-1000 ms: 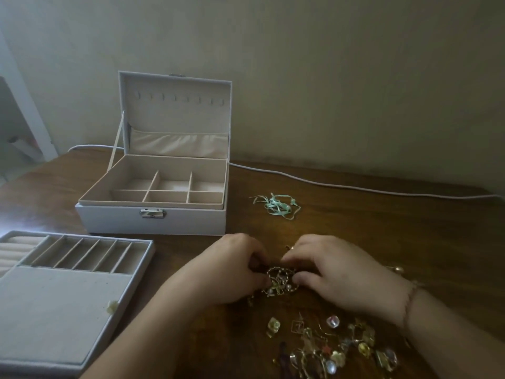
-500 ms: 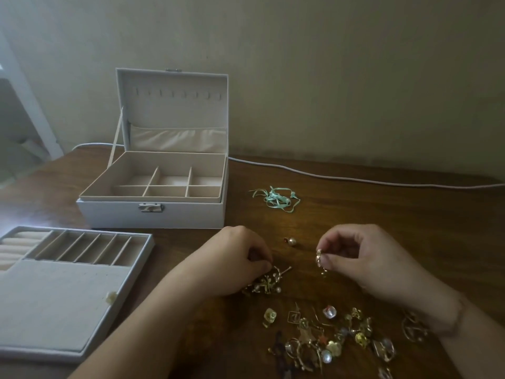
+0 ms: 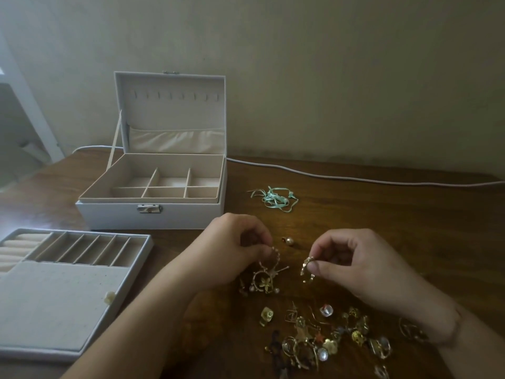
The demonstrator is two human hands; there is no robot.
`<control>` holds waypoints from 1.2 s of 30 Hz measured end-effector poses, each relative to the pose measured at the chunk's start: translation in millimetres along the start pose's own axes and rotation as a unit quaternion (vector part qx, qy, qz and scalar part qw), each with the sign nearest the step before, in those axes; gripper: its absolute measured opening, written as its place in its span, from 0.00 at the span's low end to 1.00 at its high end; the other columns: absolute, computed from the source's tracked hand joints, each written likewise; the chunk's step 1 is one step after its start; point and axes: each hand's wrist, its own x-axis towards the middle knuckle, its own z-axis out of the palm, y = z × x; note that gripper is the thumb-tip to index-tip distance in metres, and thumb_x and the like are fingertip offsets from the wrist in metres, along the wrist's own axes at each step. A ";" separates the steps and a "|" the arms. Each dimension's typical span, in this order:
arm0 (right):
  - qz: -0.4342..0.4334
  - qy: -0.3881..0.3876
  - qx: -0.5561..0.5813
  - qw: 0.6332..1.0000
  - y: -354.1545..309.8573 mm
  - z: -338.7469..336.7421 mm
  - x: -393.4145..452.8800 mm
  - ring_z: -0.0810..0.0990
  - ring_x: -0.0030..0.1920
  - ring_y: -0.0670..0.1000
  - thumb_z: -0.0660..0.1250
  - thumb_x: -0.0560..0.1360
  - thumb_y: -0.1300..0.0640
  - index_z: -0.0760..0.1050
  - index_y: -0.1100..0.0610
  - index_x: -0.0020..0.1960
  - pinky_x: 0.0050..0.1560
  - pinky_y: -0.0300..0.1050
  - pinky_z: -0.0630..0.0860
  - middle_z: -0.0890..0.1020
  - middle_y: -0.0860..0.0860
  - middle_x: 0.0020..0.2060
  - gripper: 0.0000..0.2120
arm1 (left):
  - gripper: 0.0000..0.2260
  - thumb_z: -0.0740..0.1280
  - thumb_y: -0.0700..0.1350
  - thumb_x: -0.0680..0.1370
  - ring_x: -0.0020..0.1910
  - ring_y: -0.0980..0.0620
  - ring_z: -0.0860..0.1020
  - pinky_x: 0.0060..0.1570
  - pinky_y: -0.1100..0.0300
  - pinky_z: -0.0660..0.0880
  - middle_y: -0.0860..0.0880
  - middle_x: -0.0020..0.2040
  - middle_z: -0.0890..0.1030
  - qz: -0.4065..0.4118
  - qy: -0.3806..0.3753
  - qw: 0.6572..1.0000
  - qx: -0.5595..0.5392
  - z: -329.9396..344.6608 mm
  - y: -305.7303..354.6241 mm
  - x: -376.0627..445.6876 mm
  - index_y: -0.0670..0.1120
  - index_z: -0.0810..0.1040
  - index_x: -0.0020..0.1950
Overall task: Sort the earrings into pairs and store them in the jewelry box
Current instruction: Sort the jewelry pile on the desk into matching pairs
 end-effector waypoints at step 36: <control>0.254 0.100 -0.026 0.962 58.8 -48.0 135.1 0.79 0.32 0.48 0.70 0.74 0.62 0.80 0.58 0.48 0.30 0.39 0.74 0.83 0.55 0.38 0.03 | 0.19 0.58 0.53 0.83 0.72 0.64 0.56 0.73 0.62 0.55 0.66 0.72 0.65 0.124 -0.059 0.972 0.191 19.8 2.7 5.5 0.62 0.65 0.74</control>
